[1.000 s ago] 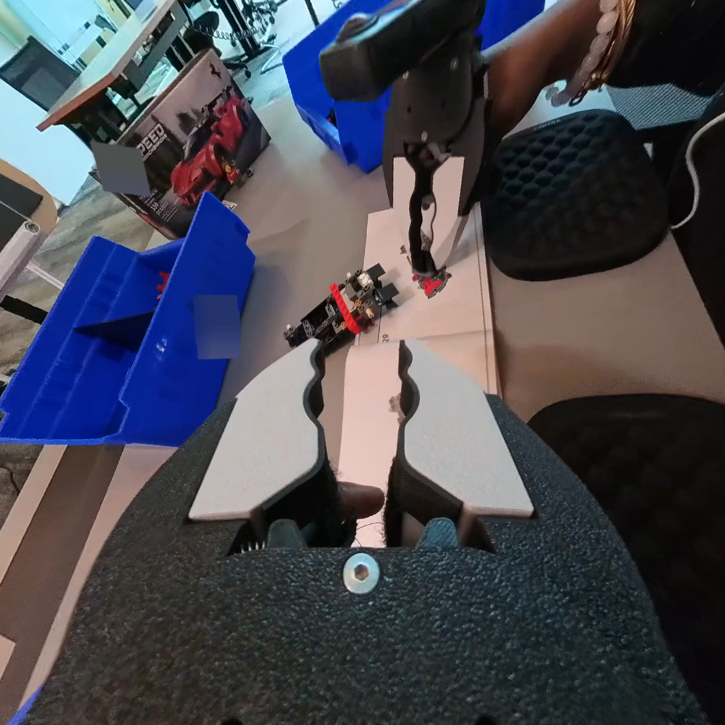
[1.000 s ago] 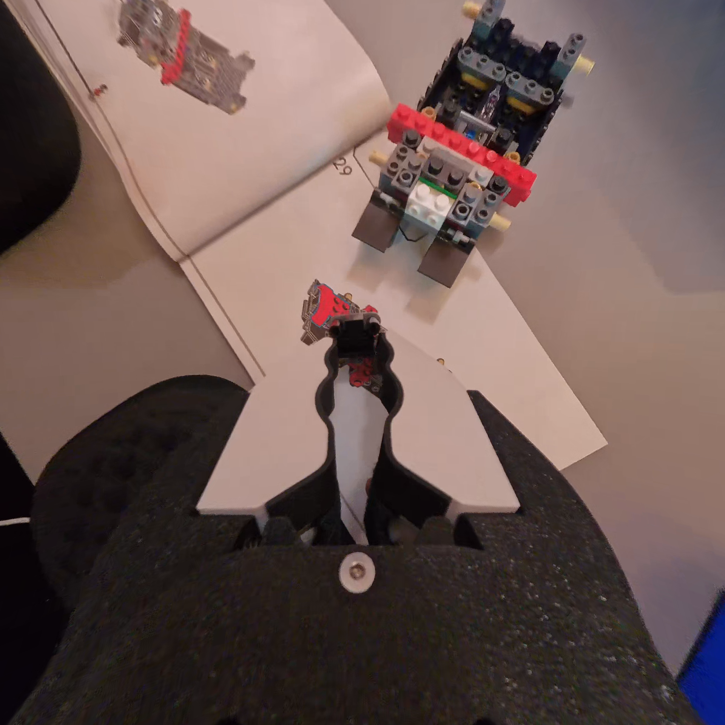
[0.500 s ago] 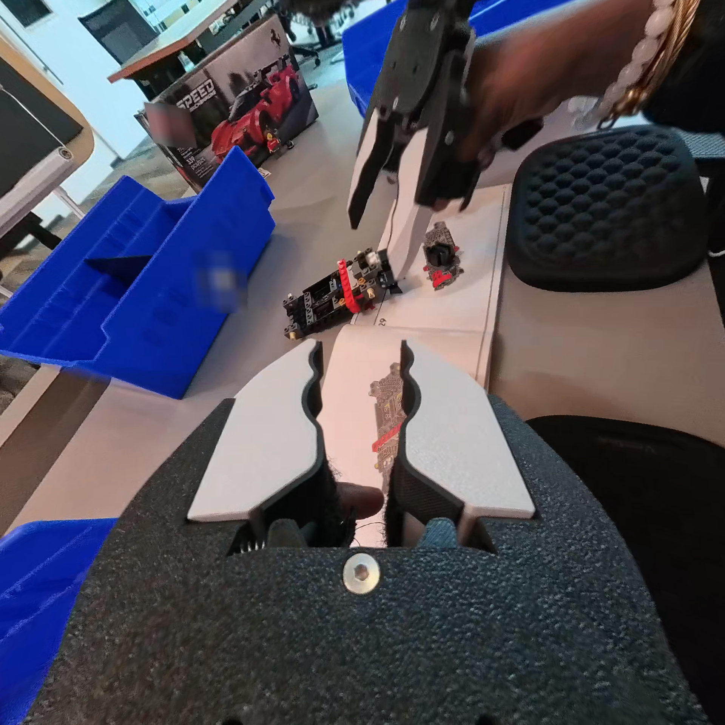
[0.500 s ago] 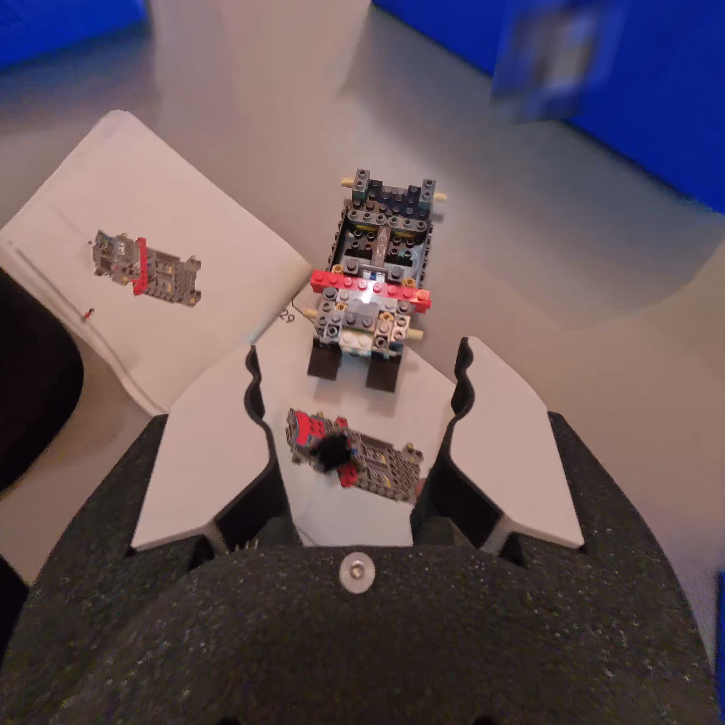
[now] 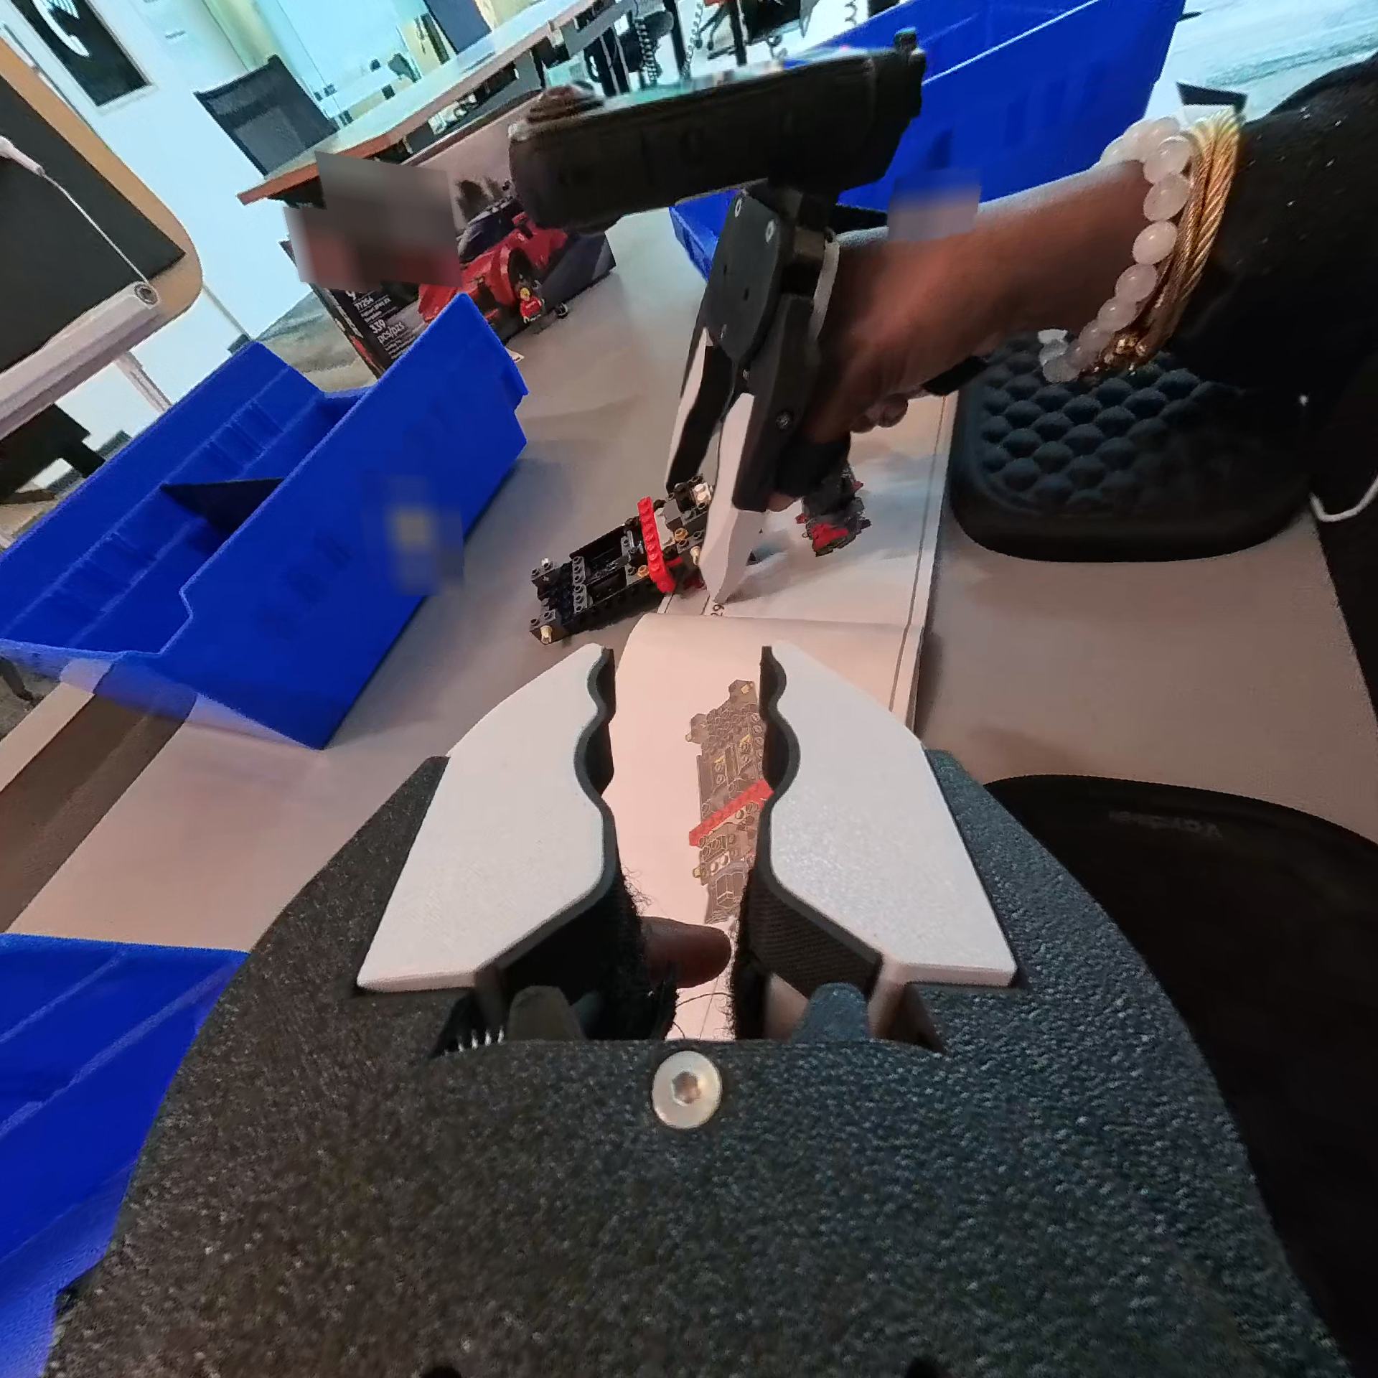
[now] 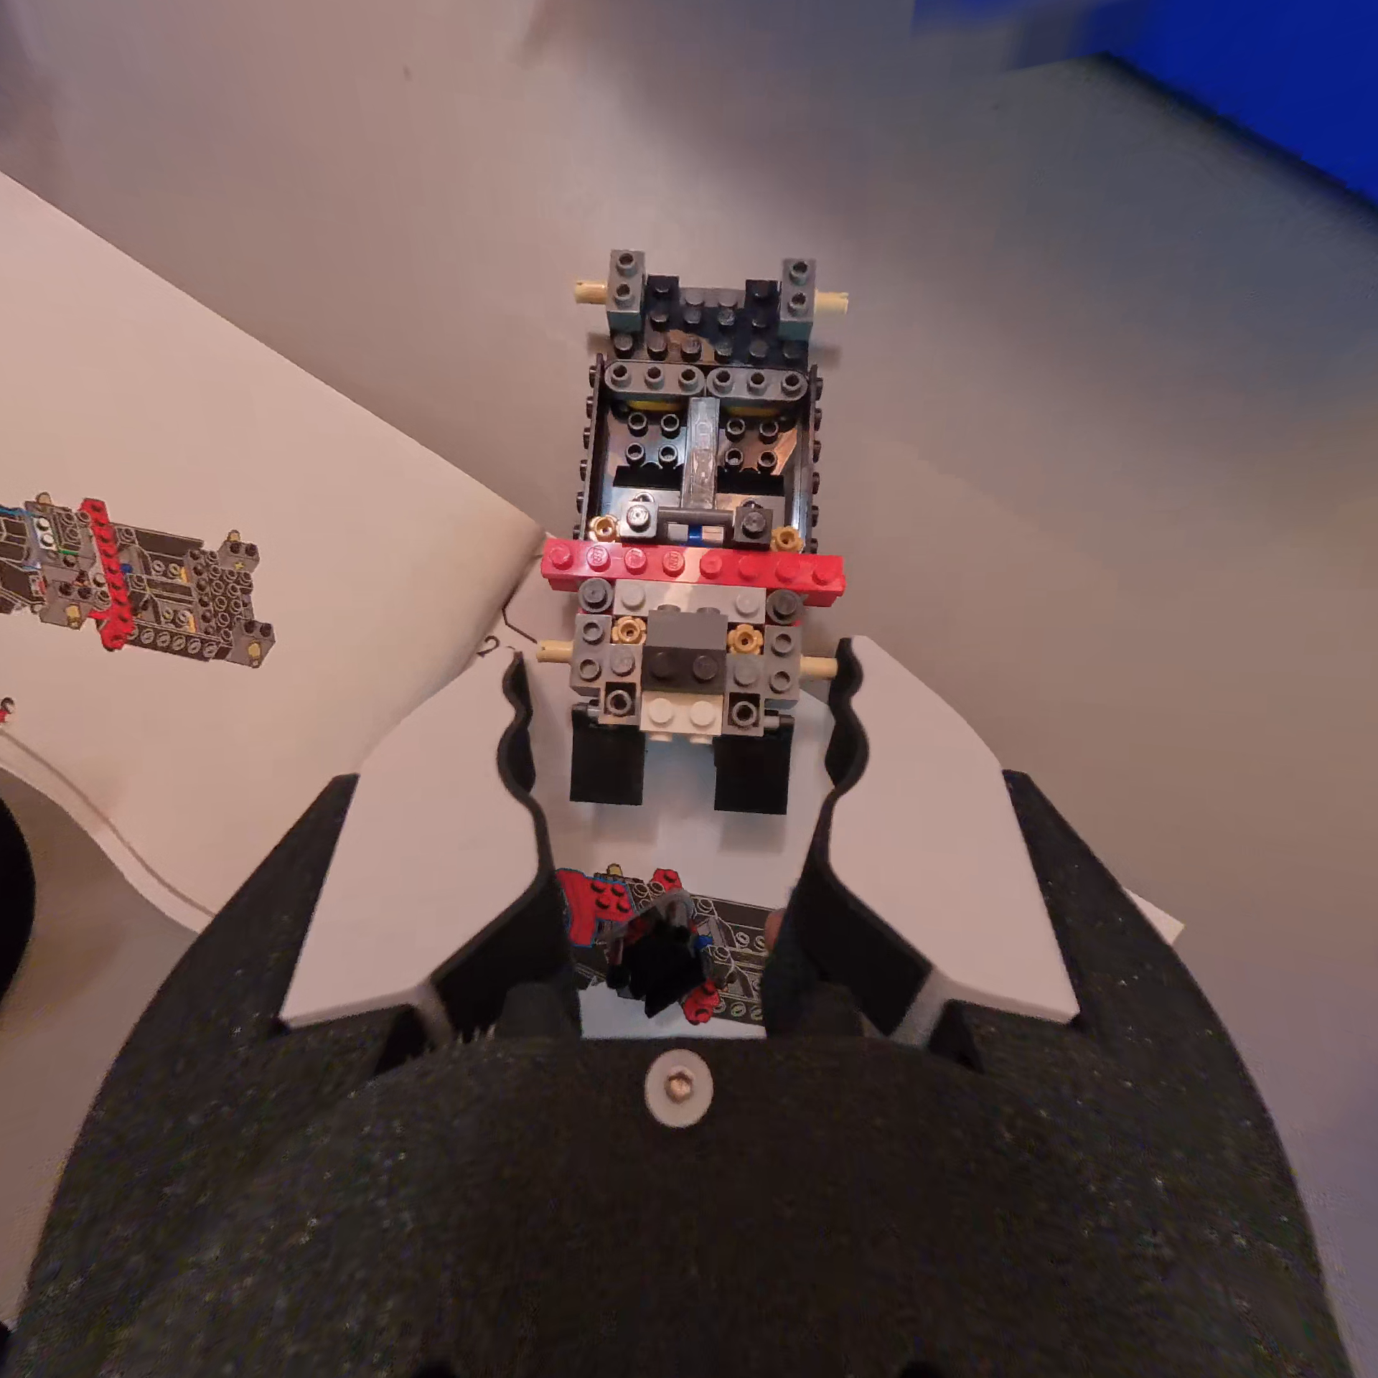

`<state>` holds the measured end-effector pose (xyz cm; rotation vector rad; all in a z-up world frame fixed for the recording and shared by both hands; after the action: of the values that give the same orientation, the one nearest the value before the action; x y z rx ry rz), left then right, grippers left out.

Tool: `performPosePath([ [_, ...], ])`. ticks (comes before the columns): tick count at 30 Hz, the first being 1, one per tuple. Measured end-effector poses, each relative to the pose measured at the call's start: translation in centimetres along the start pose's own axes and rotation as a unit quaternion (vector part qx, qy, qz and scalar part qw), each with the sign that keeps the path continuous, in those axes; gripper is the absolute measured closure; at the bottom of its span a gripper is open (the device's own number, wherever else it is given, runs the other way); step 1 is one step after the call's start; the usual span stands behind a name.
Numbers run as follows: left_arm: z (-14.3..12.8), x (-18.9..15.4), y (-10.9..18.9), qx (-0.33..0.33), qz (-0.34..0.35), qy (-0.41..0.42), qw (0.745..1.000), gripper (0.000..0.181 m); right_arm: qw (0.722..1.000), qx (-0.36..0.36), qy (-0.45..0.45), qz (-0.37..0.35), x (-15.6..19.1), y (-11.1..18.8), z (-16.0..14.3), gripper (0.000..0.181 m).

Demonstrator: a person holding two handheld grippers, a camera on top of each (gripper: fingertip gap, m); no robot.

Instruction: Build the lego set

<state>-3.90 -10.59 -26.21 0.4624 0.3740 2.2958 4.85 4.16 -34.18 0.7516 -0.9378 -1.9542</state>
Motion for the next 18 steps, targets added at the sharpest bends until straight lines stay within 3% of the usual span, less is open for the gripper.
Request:
performPosePath([
  [9, -0.2, 0.1, -0.1, 0.005, 0.001, -0.005, 1.000, 0.144, 0.999, -0.022, 0.034, 0.009, -0.6, 0.1, 0.0, 0.108],
  [14, -0.3, 0.4, -0.2, 0.011, 0.006, -0.023, 1.000, 0.138, 0.994, -0.054, 0.077, 0.050, -0.8, 1.0, 0.3, 0.108],
  [18, -0.7, 1.5, -1.0, 0.051, 0.065, -0.078, 0.994, 0.127, 0.991, -0.056, 0.066, 0.101, -1.1, 1.1, 0.1, 0.109],
])
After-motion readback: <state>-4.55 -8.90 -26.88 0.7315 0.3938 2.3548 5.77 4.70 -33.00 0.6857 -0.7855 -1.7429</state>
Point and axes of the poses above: each gripper's, where its closed fingertips meet, y back along the fingers, z out of its top, x = y × z across the jaws, the point moved 3 cm from there along y, back along the fingers, and after that the axes turned 13 degrees about -z, right-handed, at the moved point
